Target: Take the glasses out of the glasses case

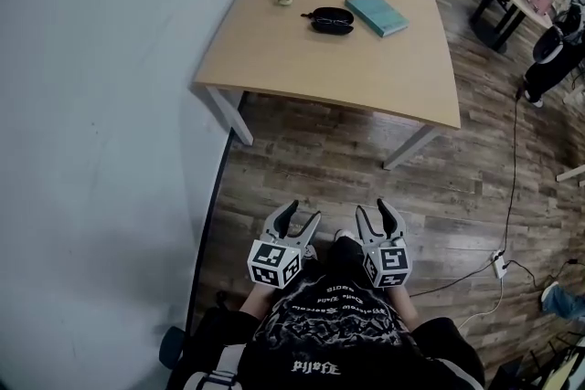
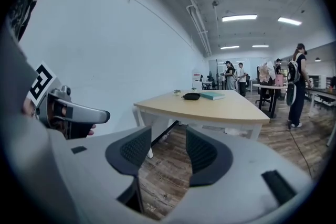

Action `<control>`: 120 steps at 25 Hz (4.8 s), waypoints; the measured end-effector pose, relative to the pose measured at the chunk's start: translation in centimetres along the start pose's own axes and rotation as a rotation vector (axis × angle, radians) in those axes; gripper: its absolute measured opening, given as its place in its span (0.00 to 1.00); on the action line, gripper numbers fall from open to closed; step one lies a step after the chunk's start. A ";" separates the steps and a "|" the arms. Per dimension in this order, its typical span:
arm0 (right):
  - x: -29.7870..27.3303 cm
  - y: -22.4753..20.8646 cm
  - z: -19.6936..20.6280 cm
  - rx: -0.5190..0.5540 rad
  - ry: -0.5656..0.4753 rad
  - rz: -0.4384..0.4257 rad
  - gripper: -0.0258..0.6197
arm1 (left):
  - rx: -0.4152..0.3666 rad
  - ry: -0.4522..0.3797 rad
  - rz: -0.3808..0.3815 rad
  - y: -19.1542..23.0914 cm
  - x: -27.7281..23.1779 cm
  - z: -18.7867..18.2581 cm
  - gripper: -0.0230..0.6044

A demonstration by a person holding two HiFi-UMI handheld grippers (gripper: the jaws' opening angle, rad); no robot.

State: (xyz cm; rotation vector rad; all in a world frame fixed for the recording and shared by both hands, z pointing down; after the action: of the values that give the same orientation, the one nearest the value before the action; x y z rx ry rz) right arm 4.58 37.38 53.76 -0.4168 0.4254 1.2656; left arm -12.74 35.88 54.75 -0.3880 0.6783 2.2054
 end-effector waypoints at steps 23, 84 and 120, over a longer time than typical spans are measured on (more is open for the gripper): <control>-12.4 -9.6 -8.9 0.038 -0.044 -0.111 0.37 | 0.030 -0.047 -0.119 3.7 -11.0 -9.0 0.43; -34.6 -22.8 -23.6 0.014 -0.041 -0.093 0.37 | -0.016 -0.014 -0.044 15.4 -36.1 -27.9 0.43; -47.3 -22.0 -35.4 0.130 -0.072 -0.173 0.37 | 0.090 -0.024 -0.059 26.6 -39.5 -33.1 0.43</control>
State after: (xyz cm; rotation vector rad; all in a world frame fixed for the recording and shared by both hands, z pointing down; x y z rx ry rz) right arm 11.53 -25.13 49.91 -0.2904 0.3999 1.0751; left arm -5.46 -21.65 55.76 -0.3313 0.7413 2.1127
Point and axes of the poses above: the fingertips, and each gripper's own axes: x backward along the fingers, y to its left, z out of its underside, the point moved 3 cm from there along x, backward along the fingers, and after that the axes turned 10 degrees about y, right-handed, at the moved point
